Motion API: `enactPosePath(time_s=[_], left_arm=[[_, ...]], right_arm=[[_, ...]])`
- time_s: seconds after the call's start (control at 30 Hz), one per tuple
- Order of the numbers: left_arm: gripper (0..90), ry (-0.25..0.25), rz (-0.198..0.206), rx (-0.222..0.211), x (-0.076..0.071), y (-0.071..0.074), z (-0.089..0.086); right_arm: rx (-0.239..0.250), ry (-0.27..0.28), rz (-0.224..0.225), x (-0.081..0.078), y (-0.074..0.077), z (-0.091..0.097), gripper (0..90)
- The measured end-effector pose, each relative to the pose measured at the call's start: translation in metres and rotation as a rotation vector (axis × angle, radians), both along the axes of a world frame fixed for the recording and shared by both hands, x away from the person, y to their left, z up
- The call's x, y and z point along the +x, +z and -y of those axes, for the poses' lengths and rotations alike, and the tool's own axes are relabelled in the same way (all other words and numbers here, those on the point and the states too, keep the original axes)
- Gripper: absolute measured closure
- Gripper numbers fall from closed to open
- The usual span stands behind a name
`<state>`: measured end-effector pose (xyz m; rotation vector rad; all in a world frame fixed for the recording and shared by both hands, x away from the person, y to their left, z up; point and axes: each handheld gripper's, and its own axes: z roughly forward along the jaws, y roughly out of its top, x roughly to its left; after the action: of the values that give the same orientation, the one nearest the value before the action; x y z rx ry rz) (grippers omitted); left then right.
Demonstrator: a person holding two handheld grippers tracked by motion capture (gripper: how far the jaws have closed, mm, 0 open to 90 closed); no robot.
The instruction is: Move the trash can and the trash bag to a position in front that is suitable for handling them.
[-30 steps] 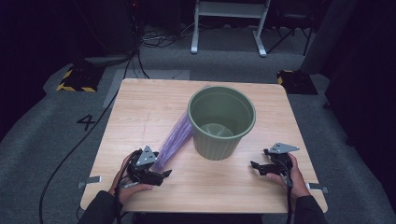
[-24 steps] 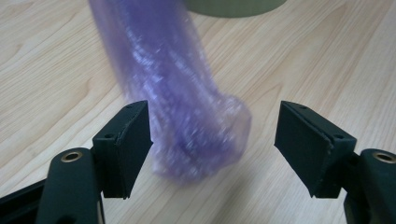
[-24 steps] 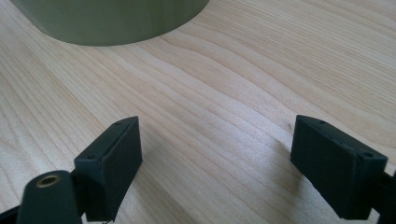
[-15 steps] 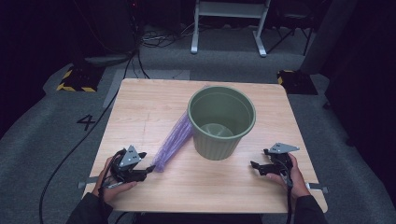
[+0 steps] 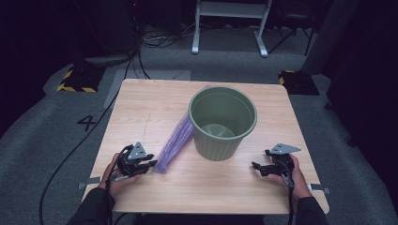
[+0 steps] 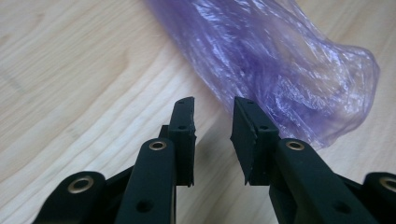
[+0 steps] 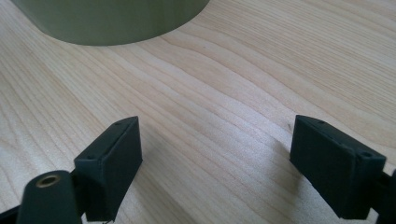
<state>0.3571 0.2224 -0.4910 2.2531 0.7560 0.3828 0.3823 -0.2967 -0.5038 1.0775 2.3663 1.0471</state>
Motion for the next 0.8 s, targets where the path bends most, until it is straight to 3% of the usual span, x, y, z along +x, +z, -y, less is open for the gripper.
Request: enactPosePath(time_s=[0.33,0.57,0.8], left_arm=[[71.5,-0.093,-0.016,-0.012,-0.010,-0.005,0.029],[71.5,-0.172,0.016,-0.011,-0.021,-0.007,0.060],[71.0,-0.200,0.001,-0.034,-0.016,-0.009,0.080]], right_arm=[[0.000,-0.001,0.002,-0.001,0.000,0.000,17.3],[0.000,-0.001,0.002,-0.001,0.000,0.000,17.3],[-0.001,0.000,0.002,-0.001,0.000,0.000,17.2]])
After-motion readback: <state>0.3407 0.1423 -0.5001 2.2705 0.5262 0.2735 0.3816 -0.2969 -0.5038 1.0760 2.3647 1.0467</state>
